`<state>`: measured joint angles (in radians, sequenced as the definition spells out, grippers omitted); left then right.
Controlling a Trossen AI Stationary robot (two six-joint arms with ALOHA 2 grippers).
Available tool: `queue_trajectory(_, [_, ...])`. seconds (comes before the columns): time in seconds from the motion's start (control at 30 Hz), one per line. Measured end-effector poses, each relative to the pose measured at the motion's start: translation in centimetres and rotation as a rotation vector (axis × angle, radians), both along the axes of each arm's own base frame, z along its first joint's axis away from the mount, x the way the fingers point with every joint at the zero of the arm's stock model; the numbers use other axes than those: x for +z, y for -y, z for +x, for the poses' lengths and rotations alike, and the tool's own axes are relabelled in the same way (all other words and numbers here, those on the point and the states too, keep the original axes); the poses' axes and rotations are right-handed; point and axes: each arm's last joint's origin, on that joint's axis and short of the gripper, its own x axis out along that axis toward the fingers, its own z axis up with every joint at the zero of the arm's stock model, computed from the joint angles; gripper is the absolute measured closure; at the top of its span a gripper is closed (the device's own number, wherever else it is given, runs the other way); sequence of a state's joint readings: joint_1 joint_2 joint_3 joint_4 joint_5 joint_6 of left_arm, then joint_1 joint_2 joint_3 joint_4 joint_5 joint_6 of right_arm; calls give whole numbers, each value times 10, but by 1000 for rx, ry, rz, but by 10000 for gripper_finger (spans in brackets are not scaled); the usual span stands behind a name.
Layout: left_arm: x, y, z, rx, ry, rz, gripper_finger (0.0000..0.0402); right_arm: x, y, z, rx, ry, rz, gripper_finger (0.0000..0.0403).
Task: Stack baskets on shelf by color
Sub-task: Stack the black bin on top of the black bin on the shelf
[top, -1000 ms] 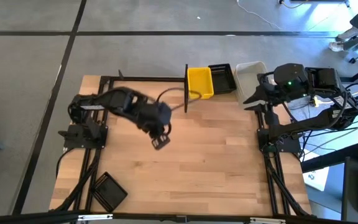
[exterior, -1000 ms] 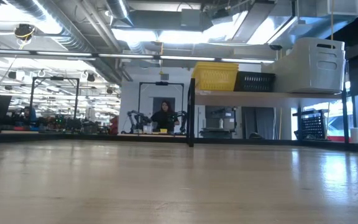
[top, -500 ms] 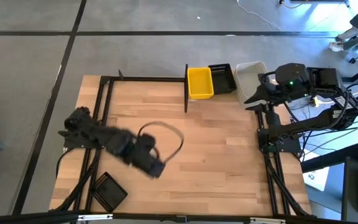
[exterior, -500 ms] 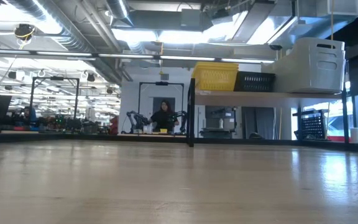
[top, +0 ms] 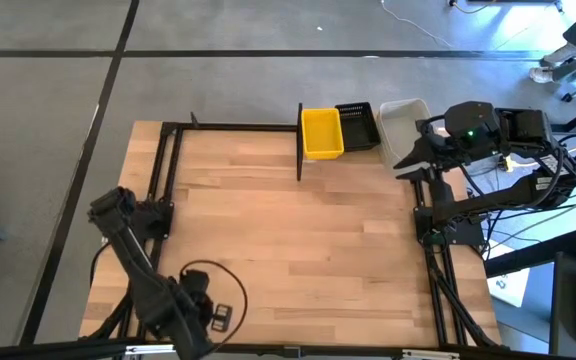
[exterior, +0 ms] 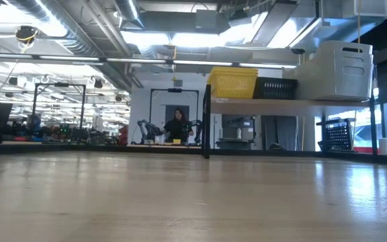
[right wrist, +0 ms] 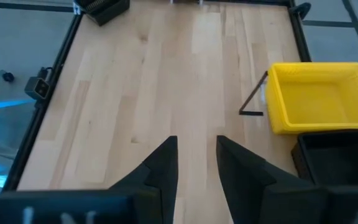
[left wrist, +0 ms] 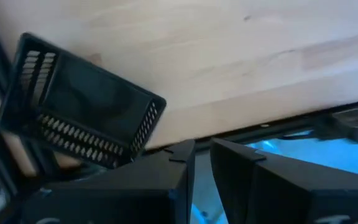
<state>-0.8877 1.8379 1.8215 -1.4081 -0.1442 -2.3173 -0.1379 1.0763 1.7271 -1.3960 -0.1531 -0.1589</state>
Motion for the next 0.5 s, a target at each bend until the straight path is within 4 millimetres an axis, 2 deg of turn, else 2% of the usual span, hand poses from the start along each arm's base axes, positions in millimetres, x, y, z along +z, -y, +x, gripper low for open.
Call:
queue_trajectory(0.23, [-50, 19, -14, -84, -30, -6, 358, 0, 0, 0, -16, -1, 21, 295])
queue_trajectory(0.5, [-78, 26, -17, -154, -22, -58, 358, 0, 0, 0, -11, 0, 24, 295])
